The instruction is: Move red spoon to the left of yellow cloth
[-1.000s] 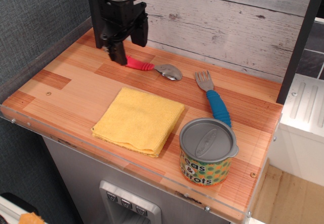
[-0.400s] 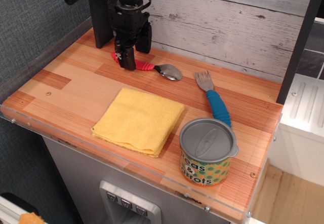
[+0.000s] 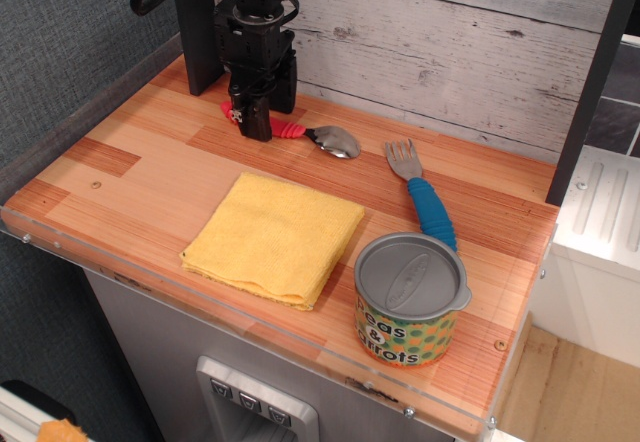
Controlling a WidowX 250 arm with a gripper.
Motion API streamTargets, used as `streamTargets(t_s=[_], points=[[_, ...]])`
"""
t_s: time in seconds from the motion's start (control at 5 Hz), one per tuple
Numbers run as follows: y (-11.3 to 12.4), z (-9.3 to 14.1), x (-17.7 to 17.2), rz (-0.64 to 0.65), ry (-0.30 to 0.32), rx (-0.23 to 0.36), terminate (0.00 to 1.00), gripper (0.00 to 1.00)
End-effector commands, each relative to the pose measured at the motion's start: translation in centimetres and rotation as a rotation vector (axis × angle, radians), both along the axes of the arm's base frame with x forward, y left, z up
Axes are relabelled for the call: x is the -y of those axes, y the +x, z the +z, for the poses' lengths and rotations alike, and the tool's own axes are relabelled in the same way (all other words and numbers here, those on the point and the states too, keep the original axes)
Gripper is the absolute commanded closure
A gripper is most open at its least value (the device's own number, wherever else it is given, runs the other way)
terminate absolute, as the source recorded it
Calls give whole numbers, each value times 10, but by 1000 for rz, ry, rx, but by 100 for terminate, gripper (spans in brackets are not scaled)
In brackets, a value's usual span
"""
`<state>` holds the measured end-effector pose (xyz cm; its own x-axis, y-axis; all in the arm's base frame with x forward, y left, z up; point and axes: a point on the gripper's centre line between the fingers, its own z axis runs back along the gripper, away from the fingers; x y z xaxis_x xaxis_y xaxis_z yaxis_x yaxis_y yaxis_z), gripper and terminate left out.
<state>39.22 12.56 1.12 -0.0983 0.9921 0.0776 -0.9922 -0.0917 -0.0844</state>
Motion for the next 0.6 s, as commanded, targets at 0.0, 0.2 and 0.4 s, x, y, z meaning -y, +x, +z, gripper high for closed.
streamTargets(t_s=[0.0,0.2,0.4], points=[[-14,17,-2,5,16,65,0,100],[-17,33,-9,-40,19,101,0,100],[-18,42,-14,-27,27,120,0,100]])
